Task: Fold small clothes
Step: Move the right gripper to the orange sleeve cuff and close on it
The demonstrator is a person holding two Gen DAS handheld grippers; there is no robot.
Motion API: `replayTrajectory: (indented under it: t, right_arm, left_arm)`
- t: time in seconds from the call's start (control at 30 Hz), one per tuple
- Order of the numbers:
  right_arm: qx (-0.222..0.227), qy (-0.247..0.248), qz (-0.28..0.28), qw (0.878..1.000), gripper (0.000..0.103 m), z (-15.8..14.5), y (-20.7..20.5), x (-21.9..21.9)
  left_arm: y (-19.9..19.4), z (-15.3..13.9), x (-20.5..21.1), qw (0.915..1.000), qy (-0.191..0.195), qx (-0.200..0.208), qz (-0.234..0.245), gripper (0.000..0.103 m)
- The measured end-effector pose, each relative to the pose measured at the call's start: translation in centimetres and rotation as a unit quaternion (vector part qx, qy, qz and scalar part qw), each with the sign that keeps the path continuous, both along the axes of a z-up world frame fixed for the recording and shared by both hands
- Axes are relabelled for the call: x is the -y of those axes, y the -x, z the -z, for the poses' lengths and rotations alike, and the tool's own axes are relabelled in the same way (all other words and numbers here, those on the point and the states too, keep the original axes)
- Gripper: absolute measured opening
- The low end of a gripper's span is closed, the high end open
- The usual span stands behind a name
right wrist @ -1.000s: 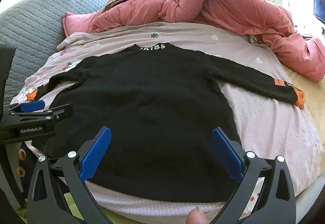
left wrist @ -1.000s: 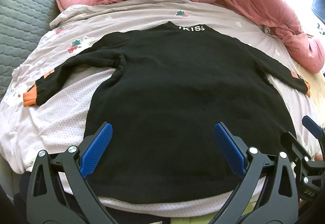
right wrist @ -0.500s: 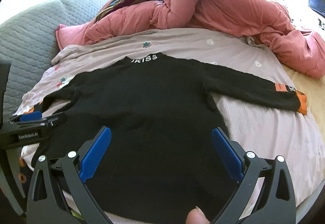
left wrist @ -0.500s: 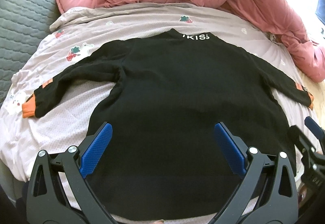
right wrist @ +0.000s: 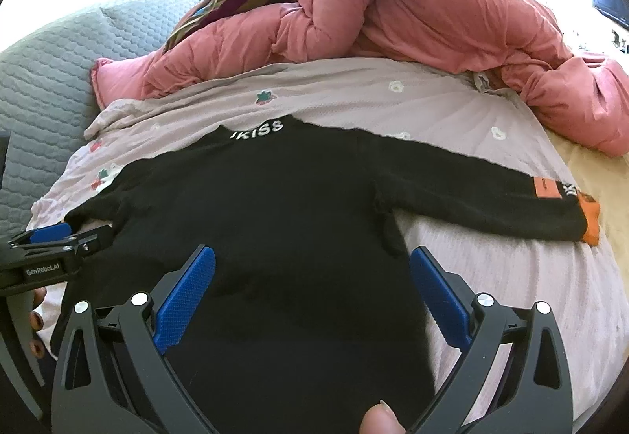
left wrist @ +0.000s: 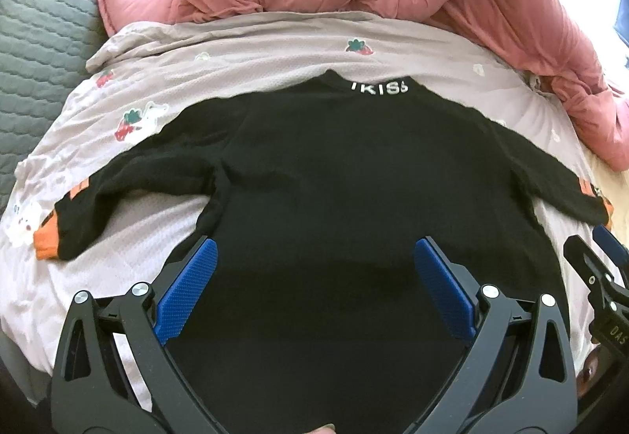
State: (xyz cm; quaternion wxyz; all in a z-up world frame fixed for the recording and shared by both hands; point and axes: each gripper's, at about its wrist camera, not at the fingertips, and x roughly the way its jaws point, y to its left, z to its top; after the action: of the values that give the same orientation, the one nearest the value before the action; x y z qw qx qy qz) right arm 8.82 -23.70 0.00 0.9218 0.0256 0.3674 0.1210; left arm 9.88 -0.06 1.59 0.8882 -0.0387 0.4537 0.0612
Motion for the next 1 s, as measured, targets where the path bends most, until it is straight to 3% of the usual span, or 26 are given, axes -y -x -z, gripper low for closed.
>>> replayTrajectory:
  t: [0.63, 1.0]
  right_arm:
    - [-0.011, -0.002, 0.044, 0.999, 0.099, 0.5, -6.9, 5.8]
    - [-0.01, 0.002, 0.15, 0.989, 0.099, 0.9, -8.5, 14.2]
  left_arm:
    - [-7.6, 0.5, 2.8, 0.9997, -0.006, -0.014, 0.02, 0.094]
    - [-10.3, 0.7, 3.7, 0.9997, 0.001, -0.012, 0.023, 0.094]
